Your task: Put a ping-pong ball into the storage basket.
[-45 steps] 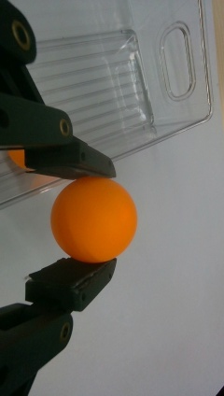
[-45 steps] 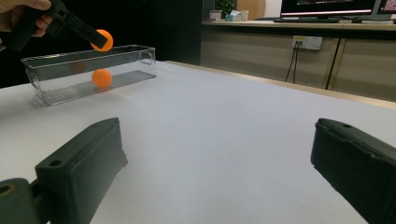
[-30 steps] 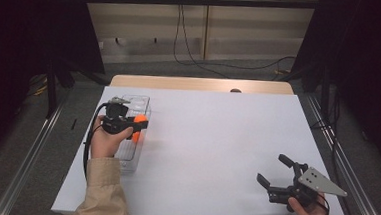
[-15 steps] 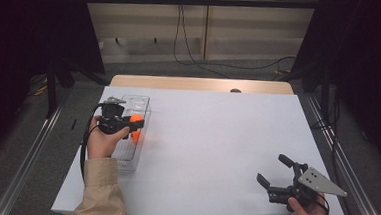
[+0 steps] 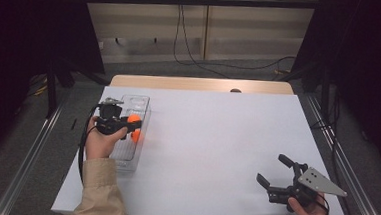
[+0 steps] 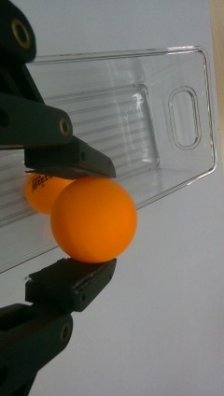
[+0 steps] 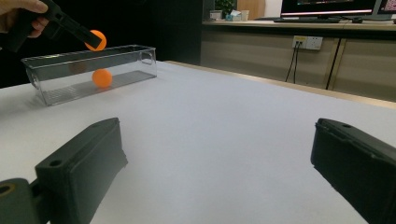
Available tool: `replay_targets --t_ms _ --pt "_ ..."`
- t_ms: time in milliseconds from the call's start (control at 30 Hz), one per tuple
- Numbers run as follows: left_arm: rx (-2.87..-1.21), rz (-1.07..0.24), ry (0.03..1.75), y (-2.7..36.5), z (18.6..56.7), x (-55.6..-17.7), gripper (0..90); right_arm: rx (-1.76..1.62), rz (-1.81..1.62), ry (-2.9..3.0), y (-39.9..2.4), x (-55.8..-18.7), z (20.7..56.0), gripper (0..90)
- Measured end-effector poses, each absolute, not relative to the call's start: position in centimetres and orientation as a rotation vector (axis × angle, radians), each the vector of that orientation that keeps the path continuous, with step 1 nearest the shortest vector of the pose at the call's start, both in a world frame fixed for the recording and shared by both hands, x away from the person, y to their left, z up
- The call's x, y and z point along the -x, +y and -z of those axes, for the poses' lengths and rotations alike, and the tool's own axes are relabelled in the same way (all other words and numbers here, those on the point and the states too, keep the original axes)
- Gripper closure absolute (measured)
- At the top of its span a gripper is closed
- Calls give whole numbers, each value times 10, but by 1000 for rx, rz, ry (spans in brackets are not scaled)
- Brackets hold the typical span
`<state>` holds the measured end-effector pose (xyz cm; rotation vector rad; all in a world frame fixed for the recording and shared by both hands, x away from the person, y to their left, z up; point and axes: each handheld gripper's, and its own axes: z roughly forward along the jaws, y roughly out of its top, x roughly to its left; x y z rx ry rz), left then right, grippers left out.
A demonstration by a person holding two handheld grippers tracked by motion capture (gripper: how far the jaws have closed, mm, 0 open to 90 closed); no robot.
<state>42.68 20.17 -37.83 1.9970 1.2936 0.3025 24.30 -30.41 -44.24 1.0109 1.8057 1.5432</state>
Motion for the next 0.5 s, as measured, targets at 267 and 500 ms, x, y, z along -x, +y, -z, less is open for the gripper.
replay_targets --t_ms 267,500 --pt "-2001 -309 1300 203 379 -427 505 -1013 -1544 1806 -304 -243 442 18" --pt "-2003 -322 1313 206 381 -426 500 -1013 -1547 1805 -304 -243 442 18"
